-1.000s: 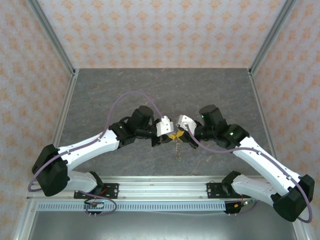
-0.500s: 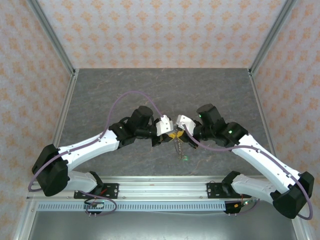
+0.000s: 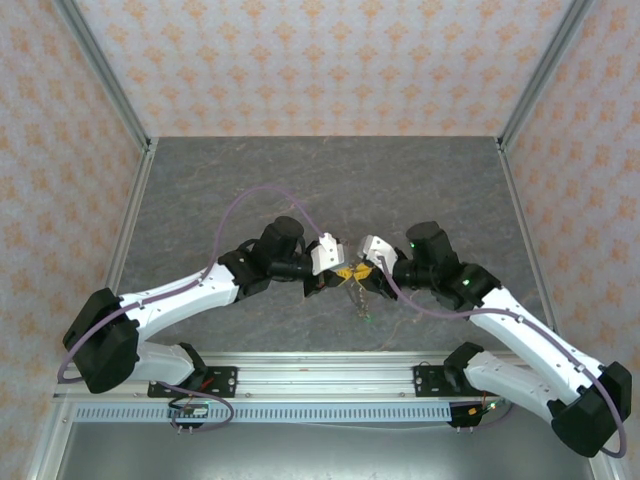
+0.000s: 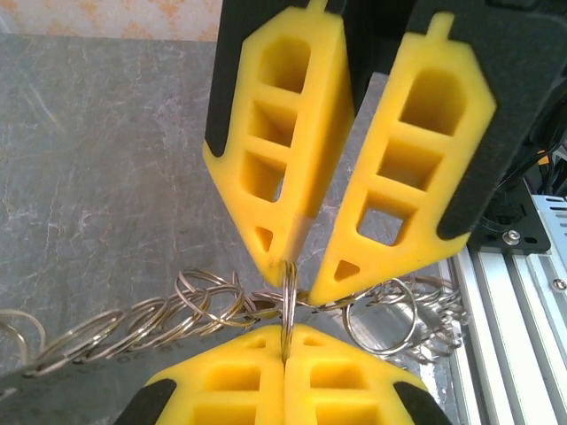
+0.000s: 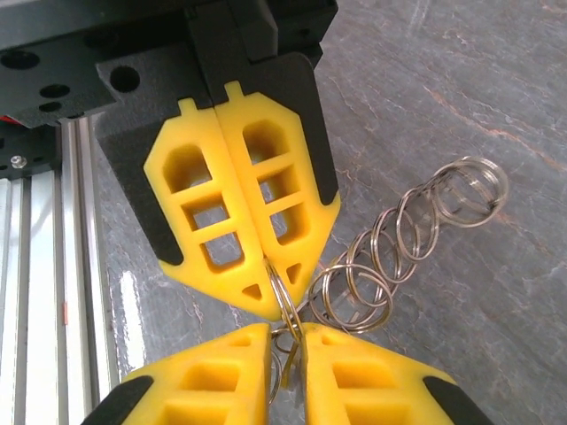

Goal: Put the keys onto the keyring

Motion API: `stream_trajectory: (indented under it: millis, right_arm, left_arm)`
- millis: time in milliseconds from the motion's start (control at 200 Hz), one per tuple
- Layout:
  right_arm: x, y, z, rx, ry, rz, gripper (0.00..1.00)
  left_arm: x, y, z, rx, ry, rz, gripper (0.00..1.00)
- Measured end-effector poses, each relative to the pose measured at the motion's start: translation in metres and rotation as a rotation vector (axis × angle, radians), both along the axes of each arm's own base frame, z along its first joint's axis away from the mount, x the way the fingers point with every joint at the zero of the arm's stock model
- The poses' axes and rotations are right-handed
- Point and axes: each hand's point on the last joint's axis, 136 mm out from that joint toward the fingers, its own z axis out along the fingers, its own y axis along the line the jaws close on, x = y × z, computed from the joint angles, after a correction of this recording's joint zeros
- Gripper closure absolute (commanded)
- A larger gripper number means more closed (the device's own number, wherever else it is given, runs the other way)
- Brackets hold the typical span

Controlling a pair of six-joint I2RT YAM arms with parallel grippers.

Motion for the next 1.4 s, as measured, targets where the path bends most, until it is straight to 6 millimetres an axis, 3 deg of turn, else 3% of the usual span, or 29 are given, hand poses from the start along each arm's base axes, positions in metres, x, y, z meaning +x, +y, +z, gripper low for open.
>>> stream_trajectory:
  millis: [265, 766, 966, 1186, 1401]
  right_arm:
    - [0.002, 0.002, 0.002, 0.095, 0.032, -0.02, 0.97]
    - [0.007, -0.002, 0.012, -0.04, 0.058, -0.046, 0.95]
    - [0.004, 0.0, 0.012, -0.078, 0.03, -0.027, 0.74]
    - [0.004, -0.008, 0.038, 0.004, -0.102, -0.069, 0.68]
    - [0.012, -0.021, 0.032, 0.036, -0.189, -0.164, 0.67]
  left_arm:
    - [-0.001, 0.0, 0.0, -0.004, 0.004, -0.005, 1.0]
    - [0.008, -0.001, 0.006, 0.076, -0.061, 0.0, 1.0]
    - [0.01, -0.001, -0.001, 0.091, -0.048, 0.004, 1.0]
    - [0.016, 0.005, -0.01, 0.128, -0.053, 0.049, 1.0]
    - [0.023, 0.014, -0.02, 0.187, -0.06, 0.106, 1.0]
